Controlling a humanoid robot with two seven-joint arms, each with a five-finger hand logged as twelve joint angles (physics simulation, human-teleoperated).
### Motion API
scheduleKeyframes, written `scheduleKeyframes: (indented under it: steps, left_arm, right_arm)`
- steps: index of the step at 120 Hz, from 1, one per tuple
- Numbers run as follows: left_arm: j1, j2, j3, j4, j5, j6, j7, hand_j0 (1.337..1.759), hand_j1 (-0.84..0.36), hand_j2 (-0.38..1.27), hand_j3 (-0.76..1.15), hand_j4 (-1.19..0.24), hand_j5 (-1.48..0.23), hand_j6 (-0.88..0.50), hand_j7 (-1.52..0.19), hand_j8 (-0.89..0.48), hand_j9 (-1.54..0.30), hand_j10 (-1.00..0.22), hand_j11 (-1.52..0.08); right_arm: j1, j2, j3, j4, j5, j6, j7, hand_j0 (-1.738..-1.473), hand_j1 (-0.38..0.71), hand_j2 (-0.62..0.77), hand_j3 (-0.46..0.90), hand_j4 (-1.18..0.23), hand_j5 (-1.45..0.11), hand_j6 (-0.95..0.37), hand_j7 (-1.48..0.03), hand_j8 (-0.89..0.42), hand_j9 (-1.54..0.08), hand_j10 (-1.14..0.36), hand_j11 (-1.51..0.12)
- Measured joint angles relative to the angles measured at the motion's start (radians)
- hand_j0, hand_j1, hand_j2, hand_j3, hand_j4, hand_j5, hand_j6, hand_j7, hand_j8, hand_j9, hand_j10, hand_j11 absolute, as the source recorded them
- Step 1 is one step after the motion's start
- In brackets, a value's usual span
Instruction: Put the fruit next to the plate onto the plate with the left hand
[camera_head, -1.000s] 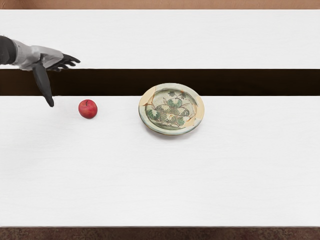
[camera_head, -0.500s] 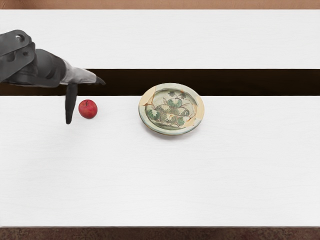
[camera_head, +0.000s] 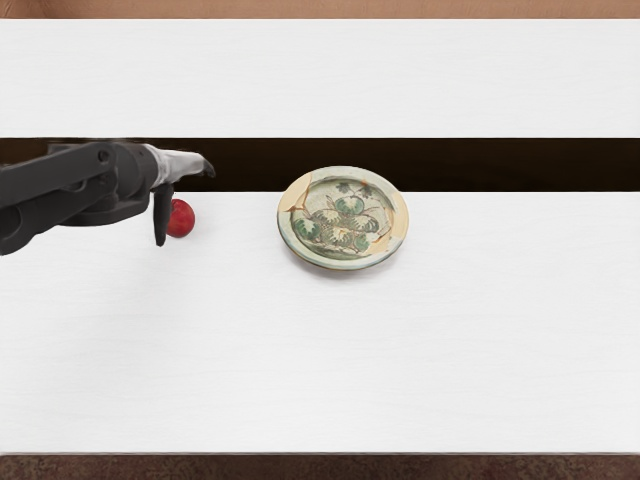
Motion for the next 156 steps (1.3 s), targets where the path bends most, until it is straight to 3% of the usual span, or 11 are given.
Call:
scheduleKeyframes:
  steps: [38,85,156]
  left_arm:
    - [0.029,-0.002,0.080,0.004,0.011,0.118,0.000,1.658,0.07,0.05,0.00,-0.24,-0.30,-0.24,-0.30,-0.24,-0.30,-0.24,-0.30]
    - [0.058,-0.002,0.093,0.009,0.058,0.214,0.000,1.658,-0.08,0.08,0.00,-0.36,-0.47,-0.36,-0.47,-0.36,-0.47,-0.36,-0.47]
    - [0.067,-0.023,0.106,0.011,0.098,0.225,0.000,1.658,-0.13,0.08,0.00,-0.41,-0.52,-0.41,-0.52,-0.41,-0.52,-0.41,-0.52]
  right_arm:
    - [-0.001,0.000,0.000,0.000,0.000,0.000,0.000,-1.658,-0.33,0.00,0.00,-0.01,-0.02,-0.01,-0.02,-0.01,-0.02,-0.01,-0.02]
    - [-0.001,0.000,-0.001,0.000,0.000,0.000,0.000,-1.658,-0.33,0.00,0.00,-0.01,-0.02,-0.01,-0.02,-0.01,-0.02,-0.01,-0.02]
    - [-0.002,0.000,-0.002,0.000,0.000,0.000,0.000,-1.658,-0.33,0.00,0.00,-0.01,-0.02,-0.01,-0.02,-0.01,-0.02,-0.01,-0.02]
